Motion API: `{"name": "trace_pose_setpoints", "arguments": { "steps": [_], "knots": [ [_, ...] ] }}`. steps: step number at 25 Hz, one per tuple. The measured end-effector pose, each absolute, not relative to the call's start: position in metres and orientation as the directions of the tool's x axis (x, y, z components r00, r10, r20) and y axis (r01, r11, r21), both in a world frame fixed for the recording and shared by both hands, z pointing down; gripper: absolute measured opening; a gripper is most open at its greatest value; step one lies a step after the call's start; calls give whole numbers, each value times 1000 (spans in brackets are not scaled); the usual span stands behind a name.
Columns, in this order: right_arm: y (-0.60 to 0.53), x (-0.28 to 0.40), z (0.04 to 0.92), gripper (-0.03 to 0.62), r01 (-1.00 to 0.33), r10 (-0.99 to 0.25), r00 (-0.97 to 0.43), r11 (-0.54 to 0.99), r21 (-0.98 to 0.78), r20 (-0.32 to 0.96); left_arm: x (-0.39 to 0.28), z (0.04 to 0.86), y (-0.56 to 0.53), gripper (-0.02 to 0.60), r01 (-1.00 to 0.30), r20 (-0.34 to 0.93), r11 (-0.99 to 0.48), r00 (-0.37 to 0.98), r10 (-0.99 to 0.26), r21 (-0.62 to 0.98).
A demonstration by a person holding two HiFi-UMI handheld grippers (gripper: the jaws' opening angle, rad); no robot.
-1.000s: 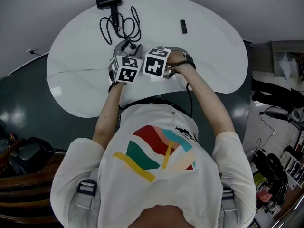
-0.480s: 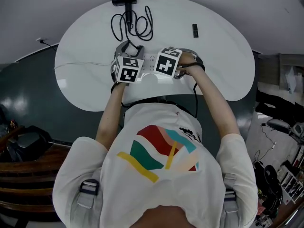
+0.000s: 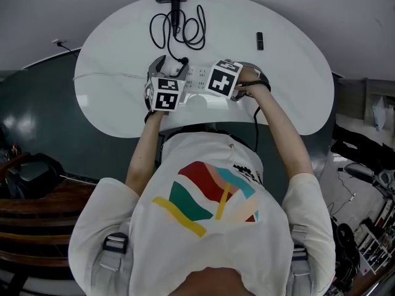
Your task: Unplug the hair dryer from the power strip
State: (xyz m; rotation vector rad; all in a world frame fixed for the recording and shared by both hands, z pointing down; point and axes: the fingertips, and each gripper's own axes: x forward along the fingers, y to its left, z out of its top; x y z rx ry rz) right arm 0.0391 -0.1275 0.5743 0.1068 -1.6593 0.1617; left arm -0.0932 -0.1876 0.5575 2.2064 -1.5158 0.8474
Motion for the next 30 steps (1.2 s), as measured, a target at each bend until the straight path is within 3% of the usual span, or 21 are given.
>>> {"name": "trace_pose_setpoints", "arguments": {
  "steps": [10, 15, 16, 20, 25, 30],
  "knots": [
    [-130, 39, 574, 106, -196, 8, -123, 980, -32, 992, -109, 511, -185, 279, -959, 555, -284, 224, -801, -23],
    [-133, 40, 573, 95, -305, -38, -217, 952, -31, 975, -114, 486, -190, 195, -965, 510, -261, 244, -825, 40],
    [-136, 40, 571, 32, -327, -62, -231, 945, -18, 971, -115, 479, -191, 161, -965, 495, -256, 245, -833, 47],
    [-156, 31, 543, 16, -399, -173, -313, 916, 36, 934, -118, 451, -196, 83, -967, 442, -248, 244, -863, 50],
    [-184, 1, 465, 14, -518, -350, -550, 855, 19, 758, -122, 417, -197, 32, -976, 374, -215, 217, -902, 48],
    [-190, -11, 365, 14, -614, -523, -728, 785, -83, 442, -120, 372, -197, 0, -975, 268, -213, 220, -938, 56]
  ]
}}
